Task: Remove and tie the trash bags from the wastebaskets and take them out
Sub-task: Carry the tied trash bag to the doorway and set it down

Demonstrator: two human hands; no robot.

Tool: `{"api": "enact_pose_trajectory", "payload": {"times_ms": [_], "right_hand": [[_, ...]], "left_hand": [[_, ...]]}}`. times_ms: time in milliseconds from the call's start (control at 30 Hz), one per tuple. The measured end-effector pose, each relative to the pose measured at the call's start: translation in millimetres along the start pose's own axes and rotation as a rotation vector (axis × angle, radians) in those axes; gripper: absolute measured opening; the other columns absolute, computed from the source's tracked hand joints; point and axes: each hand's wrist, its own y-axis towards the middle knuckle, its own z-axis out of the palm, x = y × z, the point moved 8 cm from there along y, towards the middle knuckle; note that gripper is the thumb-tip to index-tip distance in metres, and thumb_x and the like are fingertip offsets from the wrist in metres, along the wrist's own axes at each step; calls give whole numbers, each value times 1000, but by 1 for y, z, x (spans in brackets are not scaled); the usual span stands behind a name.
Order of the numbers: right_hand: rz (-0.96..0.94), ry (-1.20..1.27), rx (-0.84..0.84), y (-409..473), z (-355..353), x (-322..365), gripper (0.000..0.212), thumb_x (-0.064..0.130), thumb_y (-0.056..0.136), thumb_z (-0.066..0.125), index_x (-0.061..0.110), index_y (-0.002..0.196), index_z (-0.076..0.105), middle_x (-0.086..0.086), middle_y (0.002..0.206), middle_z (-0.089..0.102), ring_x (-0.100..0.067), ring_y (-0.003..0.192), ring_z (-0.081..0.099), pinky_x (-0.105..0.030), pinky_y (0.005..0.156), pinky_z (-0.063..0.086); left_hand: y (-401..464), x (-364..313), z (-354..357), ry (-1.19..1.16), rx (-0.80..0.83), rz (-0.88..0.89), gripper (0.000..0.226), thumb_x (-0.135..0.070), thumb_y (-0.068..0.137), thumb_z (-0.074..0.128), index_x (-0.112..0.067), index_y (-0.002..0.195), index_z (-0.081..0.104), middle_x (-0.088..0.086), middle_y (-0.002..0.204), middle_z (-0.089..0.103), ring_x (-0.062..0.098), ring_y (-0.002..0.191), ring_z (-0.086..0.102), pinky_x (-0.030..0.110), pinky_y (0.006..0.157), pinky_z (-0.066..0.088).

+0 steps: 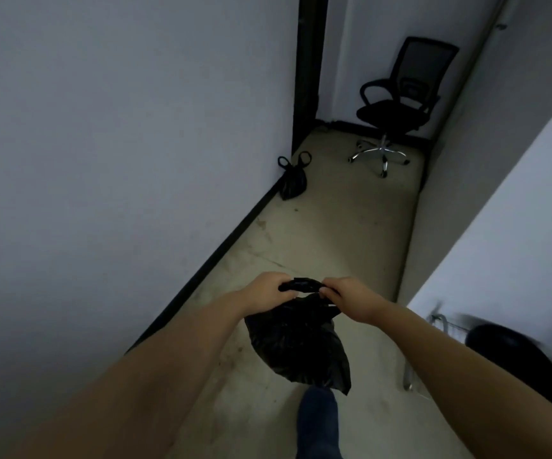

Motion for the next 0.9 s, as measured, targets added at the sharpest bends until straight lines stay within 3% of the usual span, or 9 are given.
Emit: {"api": "enact_pose_trajectory", "payload": {"times_ms": [233,333,600,767,833,900], "right_hand": [[-58,-22,-8,162,-107,-66,21,23,99,39,18,80,46,-2,76,51,-20,70,46,-33,65,34],[-59,0,-9,222,-148,-95,20,21,99,40,18,80,46,-3,77,51,-18,70,46,-26,62,29],[-21,-5,63,388,-188,-169,22,24,99,38,17,81,46,-3,78,53,-21,70,49,-29,63,34],[34,29,48,493,-222,-205,22,24,100,37,16,82,47,-4,77,53,-21,69,47,-30,56,29],[62,46,48,529,-237,-218,22,25,100,37,17,81,47,-3,76,53,-20,69,48,-29,57,29],[85,76,12,562,-253,-233,22,25,99,38,18,81,47,-2,73,52,-19,68,48,-29,57,31]], "left_hand": [[183,7,-88,-35,-38,-12,23,-25,92,55,-3,91,62,8,83,59,18,78,54,23,62,37],[251,8,-120,-51,-69,-15,23,-26,92,55,-4,94,63,2,80,56,14,77,53,13,57,34],[417,53,-173,-42,-27,-5,17,-24,93,55,-11,82,57,-9,68,48,12,73,49,10,52,34],[526,84,-222,-22,14,11,24,-23,93,54,0,95,63,9,82,60,13,78,51,15,51,32],[567,88,-242,3,70,37,25,-22,94,54,2,97,62,5,80,58,14,80,51,12,52,34],[609,93,-260,4,100,39,24,-22,94,54,0,92,62,2,79,54,15,80,52,19,57,34]]}}
